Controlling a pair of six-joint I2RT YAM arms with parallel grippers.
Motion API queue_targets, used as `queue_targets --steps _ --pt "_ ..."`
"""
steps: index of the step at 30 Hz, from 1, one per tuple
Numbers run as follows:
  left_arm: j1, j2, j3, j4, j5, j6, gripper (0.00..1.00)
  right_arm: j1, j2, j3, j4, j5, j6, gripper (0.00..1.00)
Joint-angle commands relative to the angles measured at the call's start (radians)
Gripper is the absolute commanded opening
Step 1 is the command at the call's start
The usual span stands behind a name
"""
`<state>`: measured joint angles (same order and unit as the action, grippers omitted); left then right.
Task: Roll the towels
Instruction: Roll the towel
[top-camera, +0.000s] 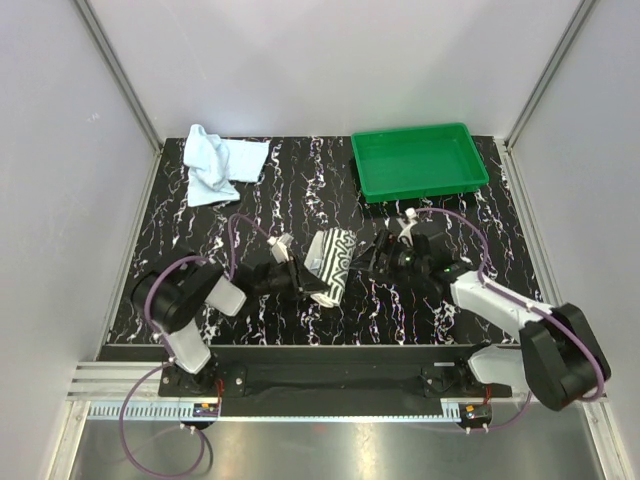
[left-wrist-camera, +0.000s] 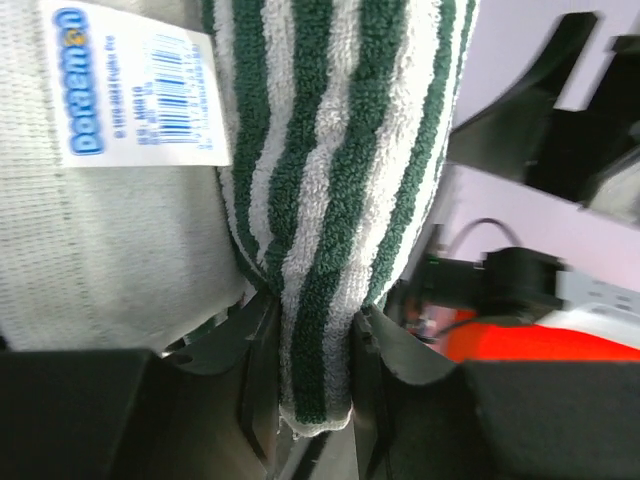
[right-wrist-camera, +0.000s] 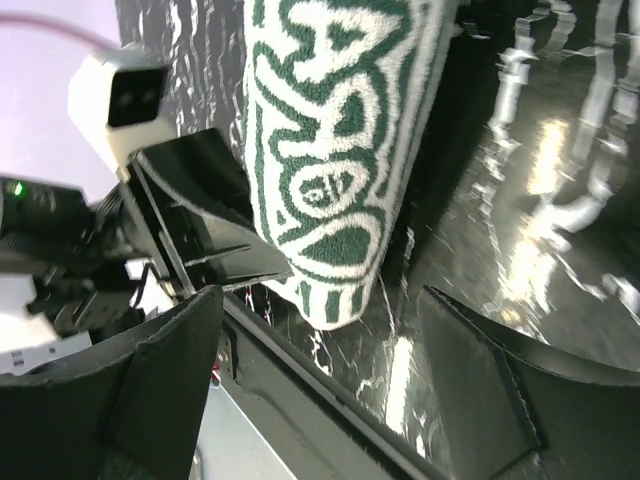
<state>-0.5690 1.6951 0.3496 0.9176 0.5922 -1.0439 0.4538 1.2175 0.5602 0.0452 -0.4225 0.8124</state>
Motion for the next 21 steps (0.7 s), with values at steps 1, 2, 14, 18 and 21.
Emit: queue_targets --steps 1,2,14,18,21 --pt "0.059 0.101 -0.035 0.297 0.176 -0.174 0.29 0.048 0.079 0.012 0.209 -0.024 0.002 0.85" --pt "0.069 0.148 -0.041 0.341 0.185 -0.198 0.29 0.058 0.130 0.021 0.228 -0.007 -0.007 0.85" --pt "0.178 0.253 -0.066 0.436 0.222 -0.323 0.33 0.120 0.438 0.118 0.433 0.030 -0.018 0.85" --pt "0.198 0.233 -0.047 0.328 0.227 -0.285 0.34 0.138 0.487 0.099 0.559 0.033 0.002 0.90" --pt "0.216 0.225 -0.032 0.273 0.236 -0.265 0.35 0.140 0.524 0.066 0.691 0.025 0.037 0.90"
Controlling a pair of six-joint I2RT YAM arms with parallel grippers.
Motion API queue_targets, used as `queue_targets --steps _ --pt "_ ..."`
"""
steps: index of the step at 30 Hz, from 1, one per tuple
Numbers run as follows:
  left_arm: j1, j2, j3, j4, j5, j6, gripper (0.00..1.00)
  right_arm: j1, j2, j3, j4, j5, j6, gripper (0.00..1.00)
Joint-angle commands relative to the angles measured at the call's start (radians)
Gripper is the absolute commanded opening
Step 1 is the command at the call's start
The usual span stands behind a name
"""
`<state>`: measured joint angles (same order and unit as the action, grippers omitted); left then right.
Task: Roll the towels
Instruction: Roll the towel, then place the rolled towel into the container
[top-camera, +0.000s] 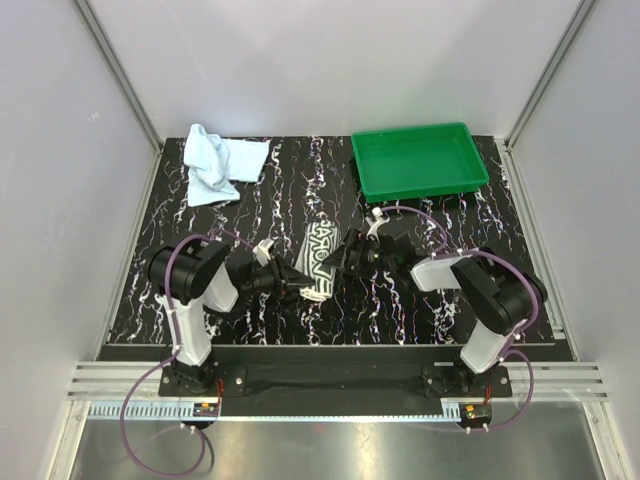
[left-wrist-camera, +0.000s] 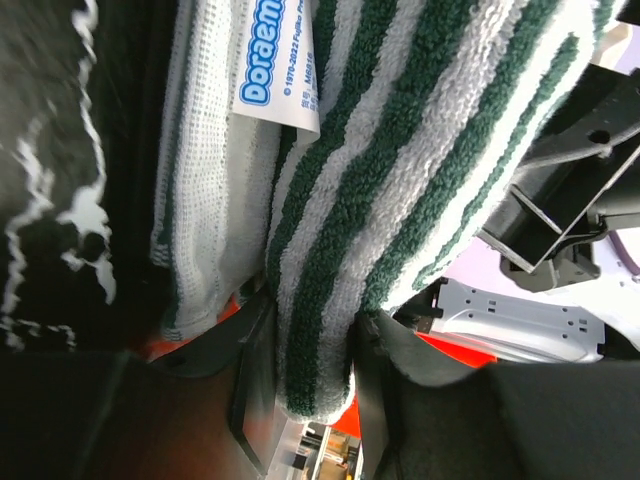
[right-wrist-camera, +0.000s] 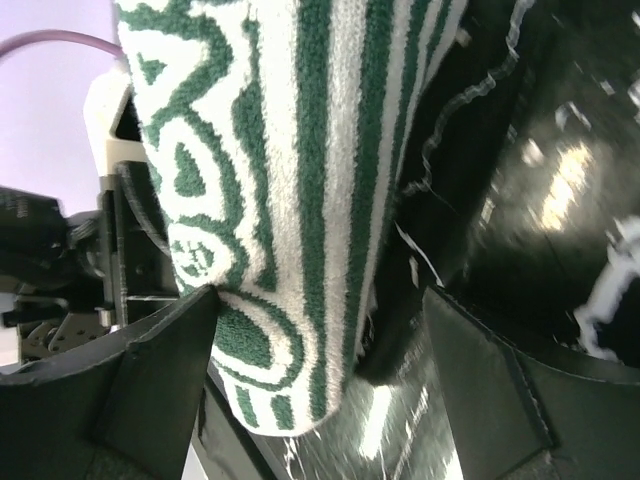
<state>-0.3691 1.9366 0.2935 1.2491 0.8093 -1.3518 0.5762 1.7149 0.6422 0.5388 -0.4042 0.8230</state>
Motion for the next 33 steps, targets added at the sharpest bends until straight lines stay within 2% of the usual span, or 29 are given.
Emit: queue_targets --steps 1,4,7,13,20,25,27,28,30,31,32,33 --pt "0.022 -0.016 0.032 -0.069 0.027 0.046 0.35 0.017 0.038 -0.030 0.281 -0.002 0.045 0.91" --pt "0.042 -0.019 0.038 -0.109 0.036 0.059 0.35 0.017 0.066 -0.078 0.453 -0.021 0.089 0.94" --pt "0.045 -0.028 0.044 -0.146 0.033 0.078 0.36 0.017 0.101 -0.069 0.498 -0.039 0.107 1.00" --pt "0.047 -0.021 0.055 -0.172 0.034 0.089 0.36 0.017 0.167 -0.044 0.582 -0.053 0.131 1.00" --pt "0.047 -0.002 0.058 -0.149 0.039 0.080 0.36 0.025 0.222 0.008 0.553 -0.059 0.131 0.99" --pt "0.047 0.005 0.059 -0.148 0.039 0.083 0.37 0.060 0.250 0.046 0.481 -0.044 0.100 0.90" --pt "0.047 0.005 0.059 -0.145 0.039 0.083 0.37 0.077 0.256 0.062 0.454 -0.035 0.091 0.82" --pt "0.047 0.004 0.061 -0.143 0.039 0.085 0.38 0.080 0.258 0.063 0.451 -0.033 0.091 0.62" --pt "0.047 -0.005 0.059 -0.148 0.034 0.091 0.41 0.082 0.255 0.070 0.441 -0.031 0.094 0.45" --pt "0.047 -0.011 0.058 -0.151 0.033 0.092 0.46 0.082 0.250 0.071 0.435 -0.030 0.094 0.32" --pt "0.047 -0.030 0.056 -0.157 0.031 0.097 0.53 0.082 0.246 0.082 0.425 -0.030 0.093 0.28" --pt "0.047 -0.039 0.058 -0.168 0.028 0.109 0.56 0.082 0.233 0.088 0.396 -0.030 0.082 0.22"
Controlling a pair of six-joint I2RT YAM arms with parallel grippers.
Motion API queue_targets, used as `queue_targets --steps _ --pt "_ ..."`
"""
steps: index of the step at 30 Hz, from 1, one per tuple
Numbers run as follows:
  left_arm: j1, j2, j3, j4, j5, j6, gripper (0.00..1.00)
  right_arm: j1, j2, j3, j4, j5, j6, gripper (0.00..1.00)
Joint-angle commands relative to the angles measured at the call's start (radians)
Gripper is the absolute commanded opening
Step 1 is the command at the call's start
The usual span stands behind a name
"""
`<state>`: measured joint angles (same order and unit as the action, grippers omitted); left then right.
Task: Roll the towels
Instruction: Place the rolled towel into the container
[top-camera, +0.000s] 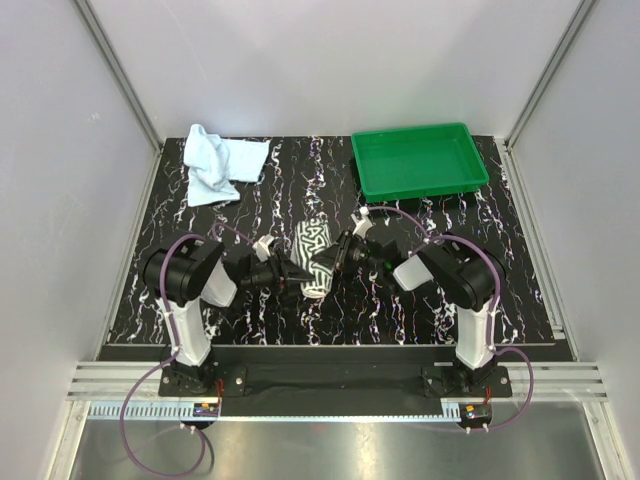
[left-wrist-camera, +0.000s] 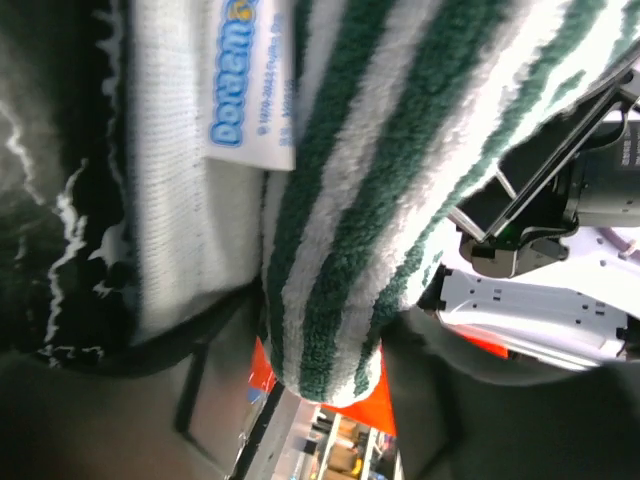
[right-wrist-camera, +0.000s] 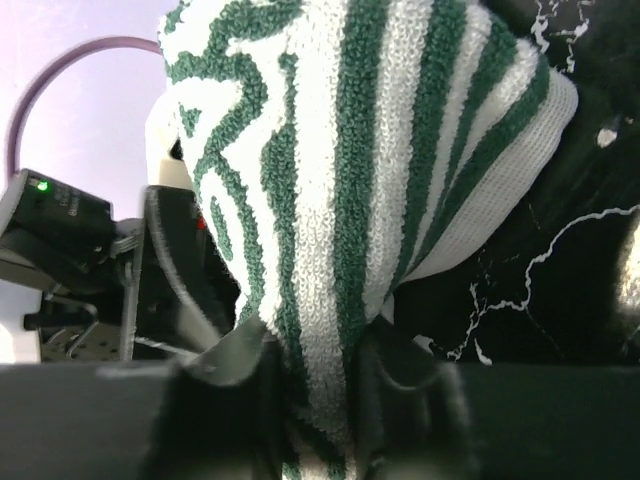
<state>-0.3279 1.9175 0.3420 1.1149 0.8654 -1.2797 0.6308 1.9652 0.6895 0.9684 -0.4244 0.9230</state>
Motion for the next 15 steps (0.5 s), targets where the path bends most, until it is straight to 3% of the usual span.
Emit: queue_targets --steps 1,8,9,11,15 --pt "0.006 -0.032 0.008 -0.061 -0.032 0.043 0.59 0.027 -0.023 0.048 -0.052 -0.008 -0.022 0.17" --pt "0.006 -0.224 -0.009 -0.205 -0.045 0.077 0.80 0.004 -0.146 0.204 -0.371 0.010 -0.130 0.13" --pt "0.006 -0.306 -0.006 -0.245 -0.051 0.103 0.91 -0.026 -0.176 0.225 -0.446 -0.003 -0.156 0.13" --pt "0.006 -0.403 0.009 -0.410 -0.060 0.175 0.99 -0.063 -0.207 0.301 -0.532 -0.017 -0.186 0.13" --pt "0.006 -0.655 0.104 -0.806 -0.140 0.362 0.99 -0.158 -0.261 0.481 -0.834 -0.028 -0.318 0.12"
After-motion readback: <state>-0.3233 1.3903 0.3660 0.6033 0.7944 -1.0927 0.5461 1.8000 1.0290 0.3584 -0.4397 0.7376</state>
